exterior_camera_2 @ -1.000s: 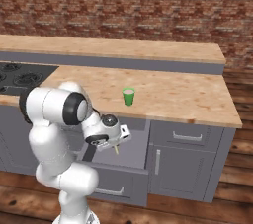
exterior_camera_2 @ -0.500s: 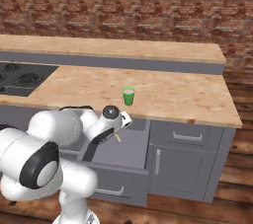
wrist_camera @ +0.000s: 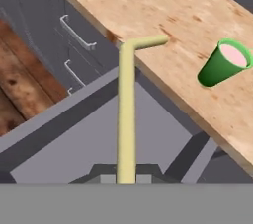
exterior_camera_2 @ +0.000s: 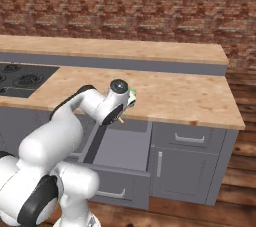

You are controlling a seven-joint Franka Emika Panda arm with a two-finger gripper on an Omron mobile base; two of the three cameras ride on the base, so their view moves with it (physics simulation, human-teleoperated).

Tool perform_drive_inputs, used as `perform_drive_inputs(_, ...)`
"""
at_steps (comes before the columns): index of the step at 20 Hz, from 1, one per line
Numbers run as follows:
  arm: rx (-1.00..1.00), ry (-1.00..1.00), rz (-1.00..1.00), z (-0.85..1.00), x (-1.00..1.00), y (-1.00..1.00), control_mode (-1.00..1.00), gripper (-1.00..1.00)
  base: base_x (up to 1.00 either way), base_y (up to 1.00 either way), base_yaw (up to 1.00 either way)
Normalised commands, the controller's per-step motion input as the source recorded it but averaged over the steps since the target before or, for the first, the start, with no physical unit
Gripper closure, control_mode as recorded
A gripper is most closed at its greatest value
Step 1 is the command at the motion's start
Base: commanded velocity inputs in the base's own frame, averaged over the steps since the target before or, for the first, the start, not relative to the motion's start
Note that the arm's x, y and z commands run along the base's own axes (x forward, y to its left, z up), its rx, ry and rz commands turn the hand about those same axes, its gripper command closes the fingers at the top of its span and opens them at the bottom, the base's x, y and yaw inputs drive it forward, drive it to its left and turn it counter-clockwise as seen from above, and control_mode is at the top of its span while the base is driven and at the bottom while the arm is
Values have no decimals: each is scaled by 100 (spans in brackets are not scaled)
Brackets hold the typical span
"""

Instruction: Pick up the straw from the right drawer and put it inside the smoothie cup.

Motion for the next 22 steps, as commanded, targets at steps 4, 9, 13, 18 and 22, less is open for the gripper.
perform_drive_inputs(4,14,-13,7,69,17,0,-100,100,0,0,0)
perform_drive_inputs(9,27,-15,0,5,47,0,-100,100,0,0,0)
perform_drive_inputs(13,35,-15,0,0,58,0,-100,100,0,0,0)
perform_drive_inputs(18,34,-14,0,0,60,0,-100,100,0,0,0)
perform_drive_inputs(22,23,-4,-1,7,42,0,-100,100,0,0,0)
